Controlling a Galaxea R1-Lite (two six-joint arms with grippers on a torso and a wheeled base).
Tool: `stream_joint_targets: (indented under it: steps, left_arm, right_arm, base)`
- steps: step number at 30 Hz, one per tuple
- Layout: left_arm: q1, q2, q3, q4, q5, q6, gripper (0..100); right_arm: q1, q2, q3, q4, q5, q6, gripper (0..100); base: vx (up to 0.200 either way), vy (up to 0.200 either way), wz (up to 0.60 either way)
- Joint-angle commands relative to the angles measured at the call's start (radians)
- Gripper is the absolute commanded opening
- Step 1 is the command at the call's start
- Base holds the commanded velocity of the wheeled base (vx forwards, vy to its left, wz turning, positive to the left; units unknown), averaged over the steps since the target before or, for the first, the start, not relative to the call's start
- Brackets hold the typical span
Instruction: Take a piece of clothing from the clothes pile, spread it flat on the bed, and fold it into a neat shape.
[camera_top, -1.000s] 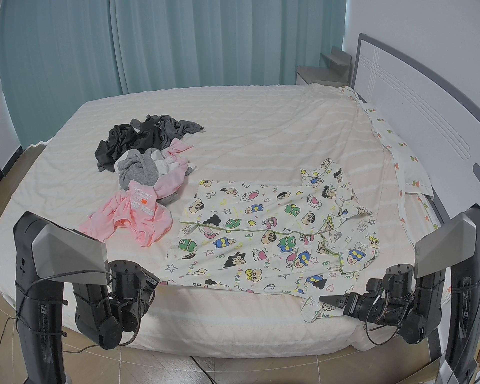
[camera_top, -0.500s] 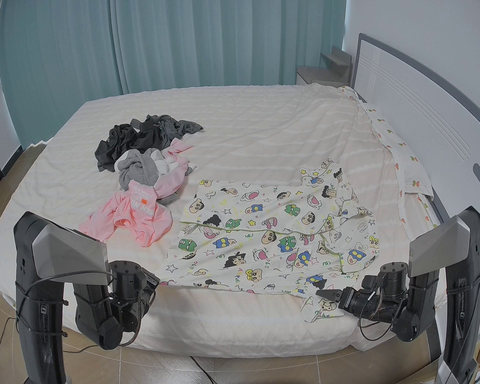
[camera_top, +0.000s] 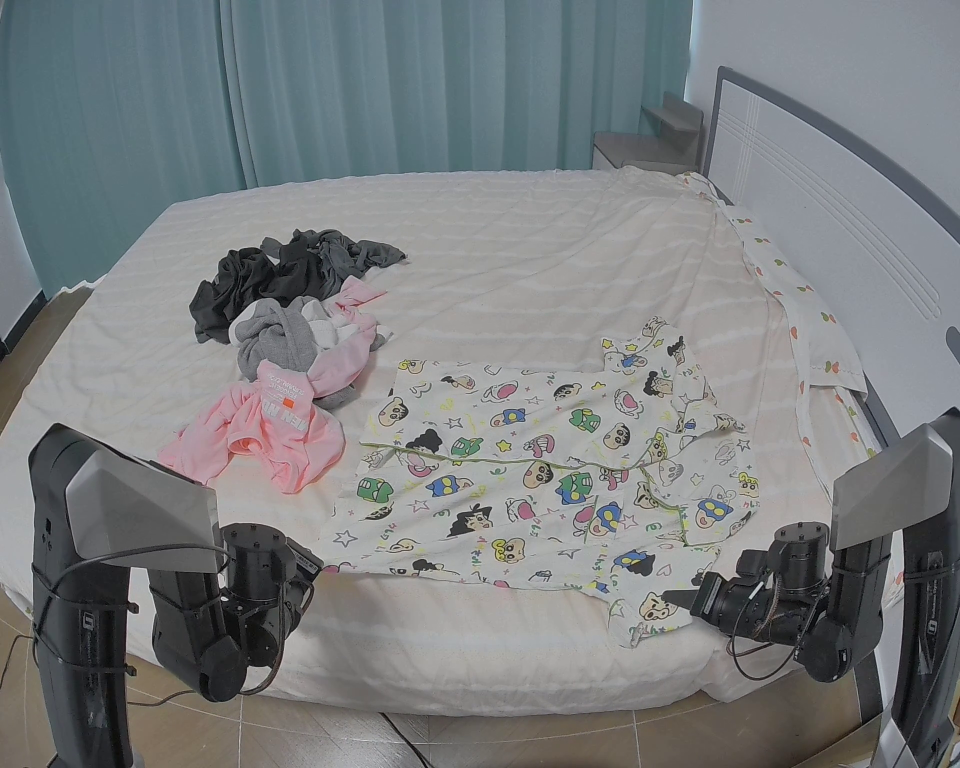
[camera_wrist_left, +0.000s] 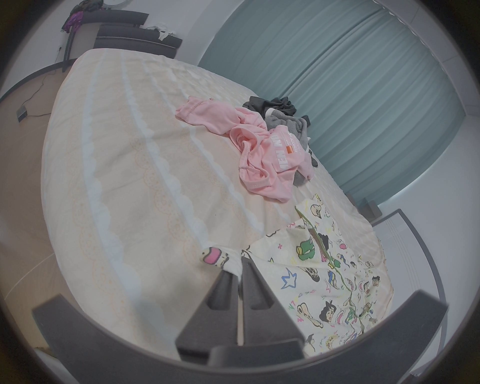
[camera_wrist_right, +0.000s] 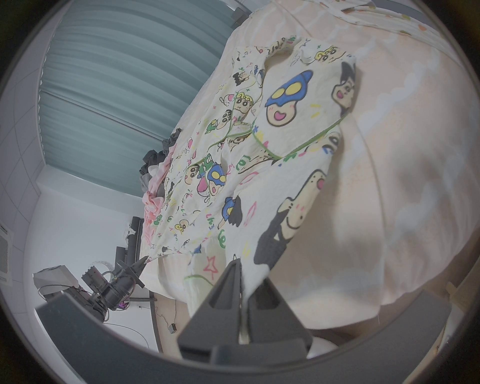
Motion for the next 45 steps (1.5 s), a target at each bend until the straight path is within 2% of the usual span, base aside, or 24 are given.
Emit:
stream_joint_targets:
  steps: [1, 2, 3, 7, 22, 30, 45]
  left_arm:
    - [-0.031, -0.008, 0.028, -0.041, 0.003, 0.023, 0]
    - [-0.031, -0.008, 0.028, -0.041, 0.003, 0.023, 0]
    - [-0.034, -0.008, 0.049, -0.085, 0.003, 0.043, 0]
    - [-0.039, -0.010, 0.072, -0.093, 0.003, 0.066, 0]
    - [-0.091, -0.010, 0.158, -0.093, -0.001, 0.101, 0]
    - [-0.105, -0.008, 0.181, -0.093, -0.001, 0.115, 0]
    - [-0.125, 0.006, 0.212, -0.080, -0.014, 0.135, 0]
  right_arm:
    - [-0.062, -0.088, 0.056, -0.011, 0.076, 0.001, 0]
    - [-0.062, -0.088, 0.056, -0.011, 0.076, 0.001, 0]
    - [-0.084, -0.117, 0.087, -0.011, 0.128, 0.001, 0]
    - [-0.108, -0.145, 0.123, -0.009, 0.159, 0.001, 0]
    - [-0.148, -0.120, 0.211, -0.011, 0.159, -0.004, 0]
    - [-0.153, -0.106, 0.243, -0.006, 0.159, -0.041, 0]
    - [-0.177, -0.149, 0.243, 0.177, 0.159, -0.168, 0]
  base:
    - [0.000, 0.000, 0.00]
    - [0.000, 0.000, 0.00]
    - [0.000, 0.000, 0.00]
    - [0.000, 0.000, 0.00]
    - [0.000, 0.000, 0.00]
    - [0.000, 0.000, 0.00]
    - [0.000, 0.000, 0.00]
